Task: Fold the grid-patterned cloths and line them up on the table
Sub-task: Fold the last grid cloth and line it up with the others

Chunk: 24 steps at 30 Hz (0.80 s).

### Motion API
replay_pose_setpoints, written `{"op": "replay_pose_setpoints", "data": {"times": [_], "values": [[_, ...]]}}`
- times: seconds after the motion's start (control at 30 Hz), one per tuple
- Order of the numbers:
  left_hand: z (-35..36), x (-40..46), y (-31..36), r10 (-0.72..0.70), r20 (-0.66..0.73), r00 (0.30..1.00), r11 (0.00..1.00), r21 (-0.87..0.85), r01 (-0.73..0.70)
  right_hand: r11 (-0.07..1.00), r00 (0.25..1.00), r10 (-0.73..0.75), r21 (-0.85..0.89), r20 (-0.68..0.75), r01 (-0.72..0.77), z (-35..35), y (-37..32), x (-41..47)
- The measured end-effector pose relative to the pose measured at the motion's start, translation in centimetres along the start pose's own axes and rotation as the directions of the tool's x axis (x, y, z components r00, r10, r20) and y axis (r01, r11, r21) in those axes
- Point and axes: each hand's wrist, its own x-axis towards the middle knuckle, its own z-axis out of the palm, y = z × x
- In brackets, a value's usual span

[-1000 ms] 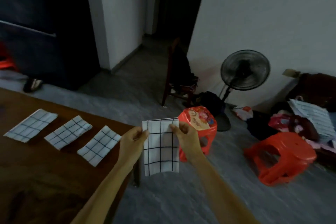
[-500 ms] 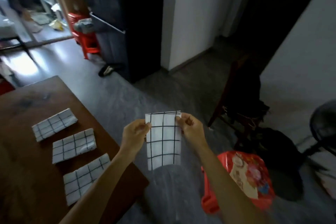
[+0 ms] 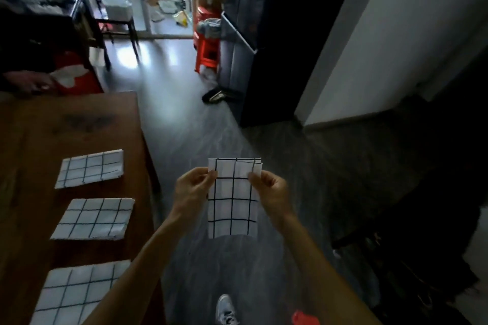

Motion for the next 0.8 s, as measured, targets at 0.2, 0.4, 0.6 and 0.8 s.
{"op": "replay_pose_setpoints", "data": {"times": [0.2,0.4,0.6,0.8], "values": [[0.2,7.7,-0.7,-0.047,-0.183,0.982,0.997,-0.066,0.035,0.996,0.985,-0.02,-0.088,0.174,0.036,1.5,-2.1,10.5],[-3.2,14.0,-2.0,-0.069,-0.319,0.945,0.992,-0.124,0.03,0.99,0.923,-0.027,-0.115,0.385,0.077,6.4,-3.1,19.7],[-6.2,20.7,-4.1,-0.149,-0.528,0.836,0.982,-0.177,0.063,0.996,0.795,-0.014,-0.059,0.606,0.062,14.0,-2.7,30.1],[-8.2,26.7,-2.9,-0.266,-0.756,0.598,0.962,-0.251,0.11,0.987,0.589,0.032,-0.119,0.808,0.11,22.2,-3.4,39.1]]}}
